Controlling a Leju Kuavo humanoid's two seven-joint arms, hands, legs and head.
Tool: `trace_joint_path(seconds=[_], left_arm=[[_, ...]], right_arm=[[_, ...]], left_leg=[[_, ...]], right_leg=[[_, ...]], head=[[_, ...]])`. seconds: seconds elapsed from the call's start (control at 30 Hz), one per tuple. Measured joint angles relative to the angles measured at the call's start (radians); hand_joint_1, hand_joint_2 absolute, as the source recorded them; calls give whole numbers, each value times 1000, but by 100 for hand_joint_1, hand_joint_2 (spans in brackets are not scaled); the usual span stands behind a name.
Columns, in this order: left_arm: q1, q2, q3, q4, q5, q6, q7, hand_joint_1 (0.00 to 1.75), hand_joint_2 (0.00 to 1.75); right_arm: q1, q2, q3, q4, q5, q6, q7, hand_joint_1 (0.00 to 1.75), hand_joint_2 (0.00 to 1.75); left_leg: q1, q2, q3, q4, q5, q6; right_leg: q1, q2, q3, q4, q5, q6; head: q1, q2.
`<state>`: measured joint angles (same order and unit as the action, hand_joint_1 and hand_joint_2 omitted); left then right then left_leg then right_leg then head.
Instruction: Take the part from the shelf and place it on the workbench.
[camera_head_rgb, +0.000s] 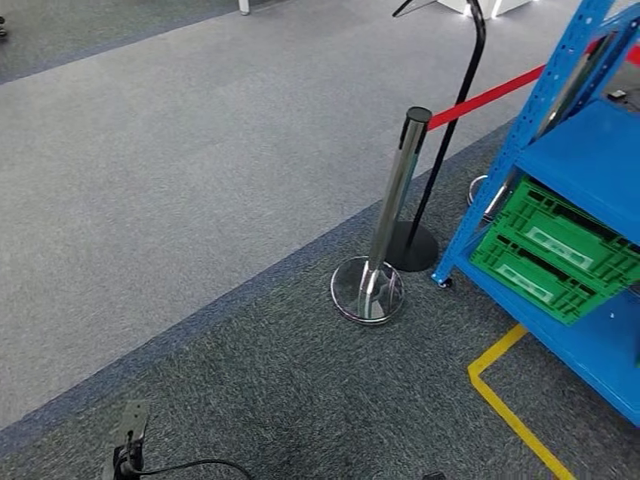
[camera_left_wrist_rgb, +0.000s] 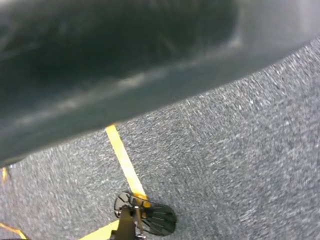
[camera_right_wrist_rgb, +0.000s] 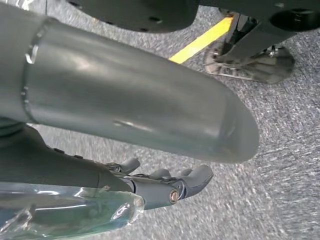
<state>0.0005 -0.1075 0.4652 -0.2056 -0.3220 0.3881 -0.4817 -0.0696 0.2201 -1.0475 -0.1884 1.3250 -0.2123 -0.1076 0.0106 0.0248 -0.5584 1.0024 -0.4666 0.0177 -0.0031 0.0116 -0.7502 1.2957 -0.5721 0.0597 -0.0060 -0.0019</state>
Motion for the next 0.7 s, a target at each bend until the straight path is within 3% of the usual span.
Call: trace_joint_path(seconds=[0.03,0.07,0.13,0.2,0.23,0.3,0.33,0.4,0.47,0.5,0.53,0.57,0.6,0.67,0.7], left_arm=[[0,0,0,0,0,-1,-2,0,0],[-1,0,1,0,0,-1,-5,0,0],[-2,0,1,0,-1,-2,-11,0,0],[-2,1,2,0,-2,-2,-14,0,0],[-3,2,4,0,-2,-2,-16,0,0],[-7,2,7,0,-3,-2,-18,0,0],[-8,2,8,0,-4,-2,-19,0,0],[-9,1,10,0,-4,-3,-21,0,0],[-6,0,11,0,-4,-3,-21,0,0],[-5,1,12,0,-4,-3,-21,0,0],[-3,1,14,0,-4,-3,-21,0,0],[-3,1,14,0,-4,-3,-21,0,0],[-4,2,15,0,-4,-3,-22,0,0],[-4,2,16,0,-5,-3,-22,0,0],[-5,2,16,0,-6,-3,-22,0,0]], right_arm=[[1,0,0,0,0,0,0,0,0],[2,0,0,0,0,0,0,0,0],[2,0,0,0,0,0,-1,0,0],[-1,0,0,0,1,0,-2,0,0],[-2,0,0,0,1,0,-2,0,0],[-1,0,0,0,0,0,-3,0,0],[0,0,0,0,0,0,-3,0,0],[-2,0,0,0,0,0,-3,0,0],[-4,0,0,0,0,0,-3,0,0],[-4,0,0,0,0,0,-3,0,0],[-3,0,0,0,0,0,-3,0,0],[-2,0,-1,0,0,0,-3,0,0],[-1,0,-1,0,0,0,-3,0,0],[-2,0,-1,0,0,1,-3,0,0],[-3,0,0,0,0,1,-3,0,0]], left_leg=[[0,13,1,0,-2,0],[0,26,4,0,-4,-2],[-1,49,14,1,-11,-9],[-6,66,22,3,-19,-20],[-9,74,26,3,-20,-25],[-9,89,31,0,-23,-34],[-7,82,31,5,-29,-39],[-3,40,6,65,-70,-47],[-2,-4,-62,204,-132,-50],[-2,-13,-95,265,-150,-51],[-2,-16,-116,295,-148,-50],[-1,-19,-118,283,-124,-49],[-1,-24,-101,235,-85,-46],[4,-70,-44,94,-12,-42],[6,-93,-23,44,4,-41]], right_leg=[[0,-4,-3,11,4,1],[0,-8,14,-17,26,2],[1,-41,89,-150,86,2],[3,-71,145,-244,116,-7],[5,-74,153,-256,117,-13],[5,-51,152,-258,121,-28],[4,-40,153,-261,122,-34],[-1,-17,156,-266,126,-47],[-3,9,156,-267,127,-53],[-3,24,156,-267,127,-54],[-3,39,157,-267,127,-55],[-3,55,158,-267,127,-54],[-4,70,159,-267,127,-54],[-4,97,158,-264,128,-48],[-4,109,155,-263,128,-44]], head=[[0,0],[0,0],[1,0],[-1,0],[-1,0],[-3,0],[-3,0],[-7,0],[-11,0],[-12,0],[-12,0],[-13,0],[-12,0],[-13,0],[-13,0]])
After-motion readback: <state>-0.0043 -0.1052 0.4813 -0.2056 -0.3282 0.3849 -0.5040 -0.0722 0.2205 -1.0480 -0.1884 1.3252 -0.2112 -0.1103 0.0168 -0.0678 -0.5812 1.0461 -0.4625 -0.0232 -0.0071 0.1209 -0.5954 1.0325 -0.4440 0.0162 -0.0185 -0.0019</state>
